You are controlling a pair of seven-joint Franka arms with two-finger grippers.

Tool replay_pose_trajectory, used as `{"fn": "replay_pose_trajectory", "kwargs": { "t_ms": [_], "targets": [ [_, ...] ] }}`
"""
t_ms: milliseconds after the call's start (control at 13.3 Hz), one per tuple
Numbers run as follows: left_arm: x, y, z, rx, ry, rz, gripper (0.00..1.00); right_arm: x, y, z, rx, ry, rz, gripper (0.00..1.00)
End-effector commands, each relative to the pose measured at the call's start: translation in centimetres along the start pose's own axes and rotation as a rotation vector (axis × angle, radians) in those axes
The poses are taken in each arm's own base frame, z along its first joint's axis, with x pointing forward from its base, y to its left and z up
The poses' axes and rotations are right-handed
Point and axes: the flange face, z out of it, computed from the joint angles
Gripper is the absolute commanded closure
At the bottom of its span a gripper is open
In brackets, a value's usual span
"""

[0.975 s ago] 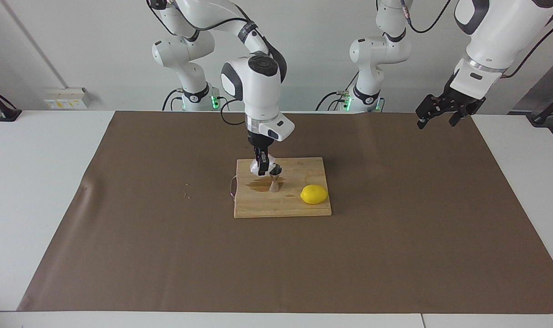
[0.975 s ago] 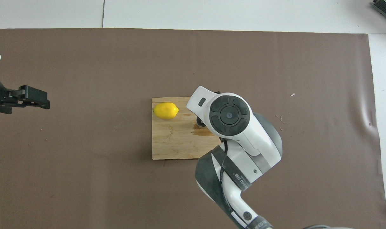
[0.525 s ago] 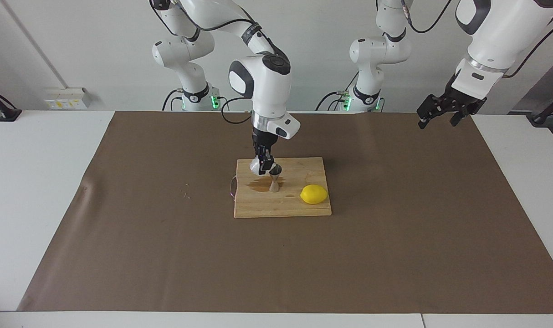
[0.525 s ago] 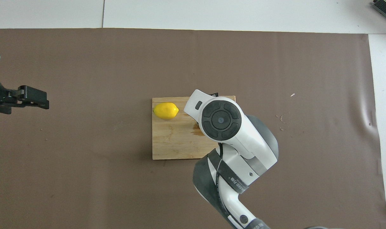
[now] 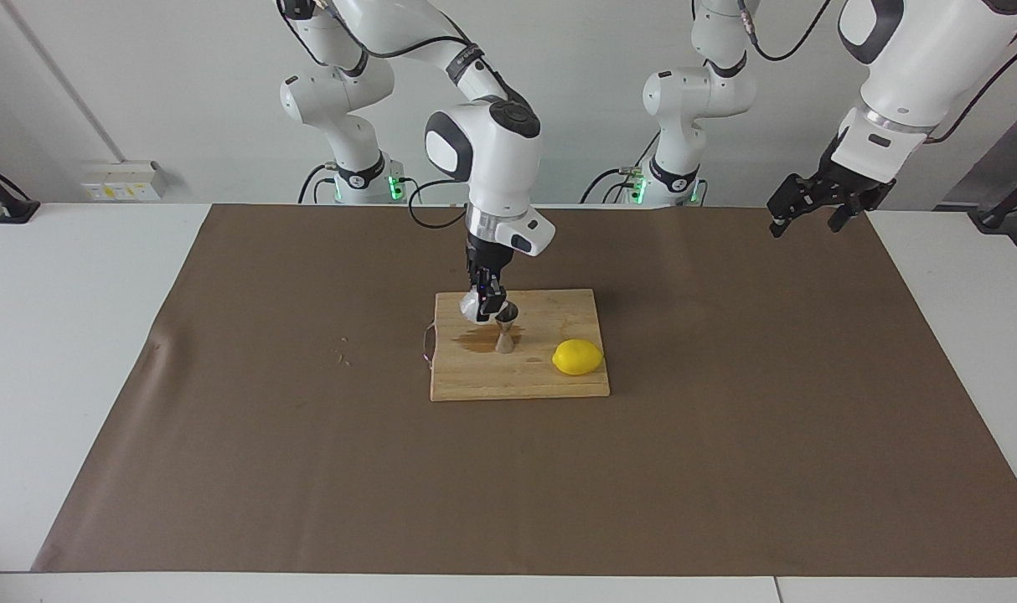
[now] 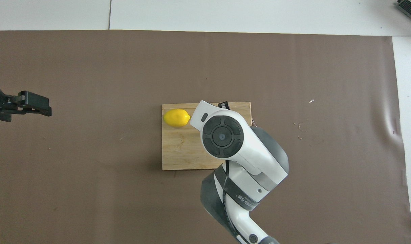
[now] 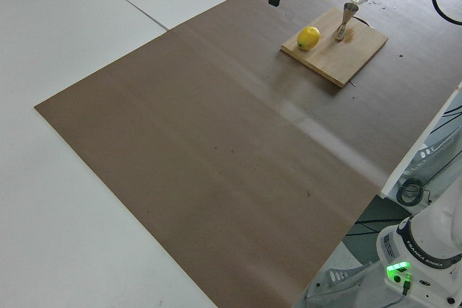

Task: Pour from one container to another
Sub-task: 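Tilt the white cup over the metal cup with the right gripper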

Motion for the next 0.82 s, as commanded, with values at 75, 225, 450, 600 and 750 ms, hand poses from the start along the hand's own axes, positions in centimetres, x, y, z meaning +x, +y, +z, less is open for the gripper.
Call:
{"fn": "replay_pose_trajectory", "kwargs": {
  "t_ms": [75,225,450,600,750],
  "targets": [
    [-0.9,-0.3,-0.2,0.016,-0.002,0.002,0.0,-0.5,1.2,-0.7,0.007,0.04,0.09,1.0],
    [-0.9,-0.3,-0.2,0.016,-0.002,0.002,0.0,-0.6,1.3,-1.1,0.009,0.059,0.107,1.0],
    [-0.9,-0.3,-0.2,0.016,-0.002,0.002,0.0,-0.5,1.4,-1.1,0.023,0.095,0.128,1.0],
    [-0.9,-0.3,-0.2,0.016,-0.002,0.002,0.0,-1.7,1.8,-0.6,0.034,0.11,0.157,1.0],
    [-0.9,-0.3,-0.2,0.016,-0.002,0.002,0.0,-2.1,1.8,-0.2,0.051,0.127,0.166,1.0]
  ]
}}
